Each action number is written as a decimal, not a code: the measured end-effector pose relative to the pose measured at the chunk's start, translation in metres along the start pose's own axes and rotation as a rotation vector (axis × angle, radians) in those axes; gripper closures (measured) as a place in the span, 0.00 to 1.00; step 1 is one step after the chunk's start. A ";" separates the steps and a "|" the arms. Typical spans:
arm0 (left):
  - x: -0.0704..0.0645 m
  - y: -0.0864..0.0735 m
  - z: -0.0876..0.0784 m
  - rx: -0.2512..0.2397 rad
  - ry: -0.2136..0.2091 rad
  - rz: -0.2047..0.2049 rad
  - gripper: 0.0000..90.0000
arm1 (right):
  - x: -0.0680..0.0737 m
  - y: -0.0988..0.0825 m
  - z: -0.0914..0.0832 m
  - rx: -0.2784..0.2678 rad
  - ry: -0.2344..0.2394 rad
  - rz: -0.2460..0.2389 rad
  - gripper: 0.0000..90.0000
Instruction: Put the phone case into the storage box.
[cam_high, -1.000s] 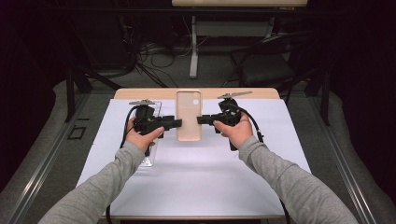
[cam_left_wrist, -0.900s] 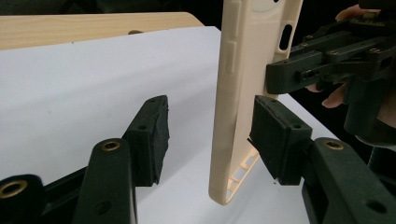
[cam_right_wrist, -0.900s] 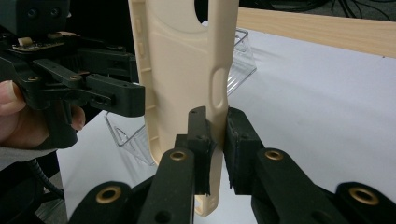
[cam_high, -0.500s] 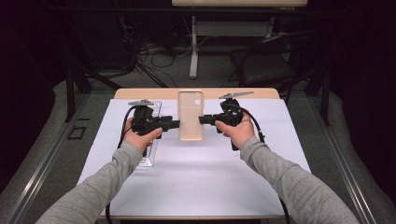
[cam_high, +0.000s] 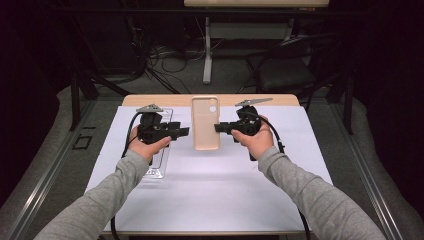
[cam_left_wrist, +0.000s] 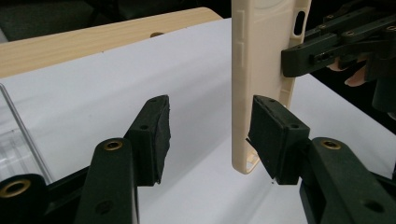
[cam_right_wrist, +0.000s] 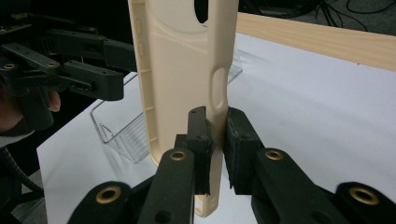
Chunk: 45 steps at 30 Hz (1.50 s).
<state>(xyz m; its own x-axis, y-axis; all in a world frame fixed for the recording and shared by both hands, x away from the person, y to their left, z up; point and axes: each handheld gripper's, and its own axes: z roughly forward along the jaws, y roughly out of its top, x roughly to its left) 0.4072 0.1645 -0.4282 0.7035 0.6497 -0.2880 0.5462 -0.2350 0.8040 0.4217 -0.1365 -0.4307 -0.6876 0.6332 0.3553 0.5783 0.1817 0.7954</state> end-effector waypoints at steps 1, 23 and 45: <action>0.000 0.001 -0.001 -0.003 0.009 0.007 0.54 | 0.000 0.000 0.000 0.000 -0.002 0.000 0.91; -0.006 0.018 -0.020 0.020 0.100 0.146 0.53 | 0.005 -0.001 0.001 0.000 -0.013 -0.036 0.91; -0.003 0.028 -0.020 0.061 0.110 0.136 0.29 | 0.008 -0.002 0.003 0.001 -0.016 -0.048 0.91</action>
<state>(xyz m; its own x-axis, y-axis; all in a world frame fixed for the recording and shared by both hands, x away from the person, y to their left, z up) 0.4113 0.1703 -0.3950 0.7205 0.6835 -0.1170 0.4783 -0.3678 0.7975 0.4164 -0.1300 -0.4307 -0.7074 0.6358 0.3088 0.5455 0.2132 0.8105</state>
